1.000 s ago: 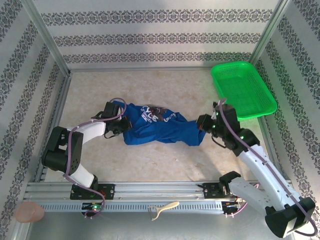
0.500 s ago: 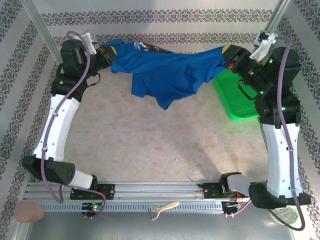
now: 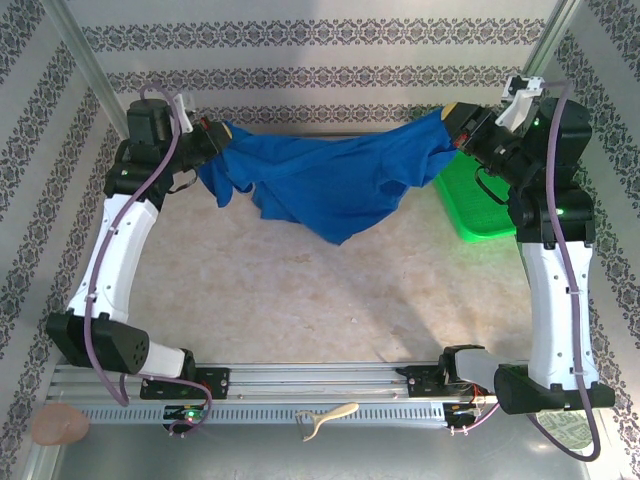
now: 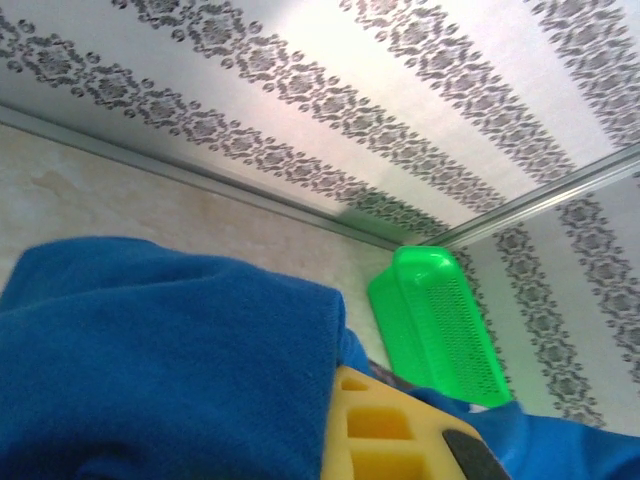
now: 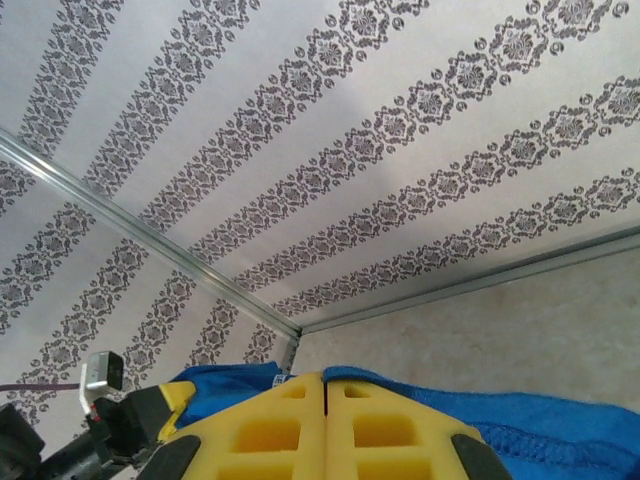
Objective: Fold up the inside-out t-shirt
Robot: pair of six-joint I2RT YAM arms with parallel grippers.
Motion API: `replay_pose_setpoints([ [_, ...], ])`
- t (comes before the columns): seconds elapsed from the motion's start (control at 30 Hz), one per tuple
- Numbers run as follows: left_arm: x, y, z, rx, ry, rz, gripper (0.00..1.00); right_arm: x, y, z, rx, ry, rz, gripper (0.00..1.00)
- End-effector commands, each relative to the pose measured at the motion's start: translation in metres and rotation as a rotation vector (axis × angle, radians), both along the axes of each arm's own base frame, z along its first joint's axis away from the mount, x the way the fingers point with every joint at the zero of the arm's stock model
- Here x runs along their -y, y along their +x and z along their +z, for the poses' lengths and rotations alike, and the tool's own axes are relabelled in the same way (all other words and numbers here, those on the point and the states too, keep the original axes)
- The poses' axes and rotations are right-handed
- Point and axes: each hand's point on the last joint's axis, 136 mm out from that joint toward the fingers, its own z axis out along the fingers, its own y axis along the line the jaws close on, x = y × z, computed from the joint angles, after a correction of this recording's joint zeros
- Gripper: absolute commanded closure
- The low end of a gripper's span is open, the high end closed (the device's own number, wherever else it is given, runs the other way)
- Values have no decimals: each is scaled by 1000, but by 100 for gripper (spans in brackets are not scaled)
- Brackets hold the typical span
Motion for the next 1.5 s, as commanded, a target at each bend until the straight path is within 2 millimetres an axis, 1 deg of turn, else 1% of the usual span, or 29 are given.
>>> replay_pose_setpoints([
  [0.0, 1, -17, 41, 107, -74, -10, 100, -2, -21, 37, 134, 24, 26, 100],
  [0.07, 0, -23, 51, 126, -84, -9, 100, -1, -29, 48, 164, 18, 22, 100],
  [0.1, 0, -26, 54, 132, -84, -8, 98, 0, -31, 53, 175, 14, 17, 100],
  [0.13, -1, -27, 56, 138, -76, -3, 92, 0, -33, 58, 182, 12, 17, 100],
  [0.17, -3, -28, 54, 131, -63, 8, 79, -1, -32, 60, 183, 11, 18, 100],
  [0.2, -6, -26, 49, 115, -43, 20, 61, -1, -30, 59, 178, 11, 20, 100],
  [0.23, -10, -23, 39, 86, -21, 31, 40, -1, -27, 54, 167, 12, 21, 100],
  [0.27, -15, -19, 26, 49, -4, 42, 26, -1, -21, 47, 147, 13, 21, 100],
  [0.3, -19, -16, 10, 1, 2, 48, 16, -1, -16, 37, 128, 10, 16, 100],
  [0.33, -21, -14, -4, -35, 2, 42, 11, 0, -10, 24, 102, 7, 12, 100],
  [0.37, -22, -13, -21, -74, 14, 35, 2, 1, -4, 10, 76, 4, 7, 100],
  [0.4, -23, -14, -40, -117, 28, 33, 0, 1, 1, -8, 42, 0, 5, 100],
  [0.43, -22, -17, -56, -152, 31, 24, 0, 1, 6, -22, 15, -3, 5, 100],
  [0.5, -15, -27, -97, -233, 7, -9, 0, 0, 16, -54, -41, -10, 8, 100],
  [0.53, -12, -33, -112, -260, -6, -17, 0, 0, 18, -68, -67, -14, 7, 100],
  [0.6, 0, -53, -144, -307, -18, -39, 0, 0, 23, -92, -110, -22, 8, 100],
  [0.7, 25, -85, -186, -365, -1, -74, 0, 1, 22, -108, -131, -33, 4, 100],
  [0.77, 44, -102, -210, -384, 3, -85, 0, 2, 20, -110, -132, -50, -2, 100],
  [0.83, 61, -114, -232, -399, -5, -89, 4, 3, 19, -110, -129, -63, -6, 100],
  [0.87, 74, -119, -240, -394, -8, -106, 7, 4, 18, -109, -126, -66, -7, 100],
  [0.93, 94, -123, -251, -390, -14, -115, 15, 4, 18, -108, -123, -71, -7, 100],
  [0.97, 105, -123, -254, -381, -20, -129, 20, 4, 19, -109, -127, -72, -7, 100],
  [1.1, 141, -122, -262, -368, -10, -155, 29, 4, 20, -112, -133, -76, -8, 100],
  [1.17, 154, -120, -268, -368, 1, -159, 31, 4, 20, -114, -135, -74, -7, 100],
  [1.23, 166, -117, -272, -372, 6, -170, 35, 4, 19, -113, -132, -75, -10, 100],
  [1.33, 180, -113, -281, -386, 18, -180, 37, 5, 19, -114, -133, -77, -12, 100],
  [1.4, 187, -110, -288, -395, 23, -183, 41, 5, 19, -114, -133, -79, -11, 100],
  [1.47, 192, -107, -296, -406, 29, -181, 43, 5, 19, -115, -134, -80, -12, 100],
])
